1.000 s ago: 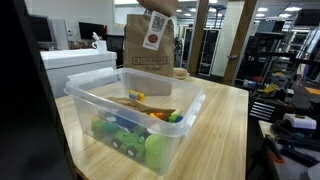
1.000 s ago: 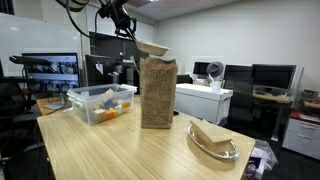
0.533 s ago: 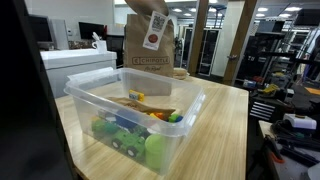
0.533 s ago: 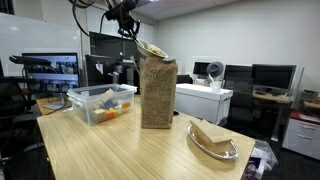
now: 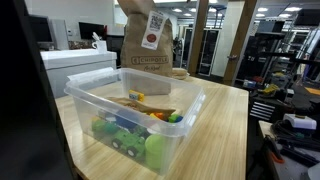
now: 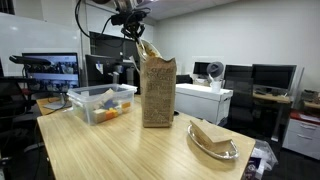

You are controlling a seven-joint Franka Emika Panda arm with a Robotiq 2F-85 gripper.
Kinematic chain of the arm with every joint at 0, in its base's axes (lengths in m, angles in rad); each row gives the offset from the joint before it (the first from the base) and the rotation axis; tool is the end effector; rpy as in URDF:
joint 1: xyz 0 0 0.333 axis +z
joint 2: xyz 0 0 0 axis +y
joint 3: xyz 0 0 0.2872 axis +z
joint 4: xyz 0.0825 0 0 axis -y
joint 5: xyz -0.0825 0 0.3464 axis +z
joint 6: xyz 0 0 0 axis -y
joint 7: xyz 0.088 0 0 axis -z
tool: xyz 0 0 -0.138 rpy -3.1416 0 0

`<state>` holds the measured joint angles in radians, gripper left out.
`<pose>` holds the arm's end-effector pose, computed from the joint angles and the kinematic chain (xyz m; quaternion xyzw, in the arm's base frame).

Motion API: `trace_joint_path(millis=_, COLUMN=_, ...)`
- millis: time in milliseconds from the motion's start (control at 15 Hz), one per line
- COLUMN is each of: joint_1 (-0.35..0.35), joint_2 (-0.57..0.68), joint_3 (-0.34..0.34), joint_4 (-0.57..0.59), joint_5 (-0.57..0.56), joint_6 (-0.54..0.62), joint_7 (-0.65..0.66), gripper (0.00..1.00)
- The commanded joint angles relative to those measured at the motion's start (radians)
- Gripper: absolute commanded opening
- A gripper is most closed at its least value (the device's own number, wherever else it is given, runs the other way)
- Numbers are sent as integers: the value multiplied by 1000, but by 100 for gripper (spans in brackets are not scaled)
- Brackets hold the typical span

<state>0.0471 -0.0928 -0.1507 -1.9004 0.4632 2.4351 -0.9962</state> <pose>0.5624 -0.0512 0.5673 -0.8867 -0.2891 -0.3605 0.0160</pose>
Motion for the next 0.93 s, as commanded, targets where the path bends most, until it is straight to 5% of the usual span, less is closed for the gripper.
trace_joint_path(millis=0, joint_1=-50, joint_2=-35, joint_3=-25, joint_4=-34, joint_5=122, joint_6=-67, joint_7=-27, gripper=2)
trace_joint_path(millis=533, joint_1=-158, joint_2=-89, joint_3=-118, joint_4=-95, joint_5=248, joint_6=-128, joint_7=27, gripper=2)
trace_joint_path(millis=867, joint_1=-150, joint_2=-140, joint_3=-115, joint_4=-239, joint_5=424, joint_6=55, joint_7=-13, gripper=2)
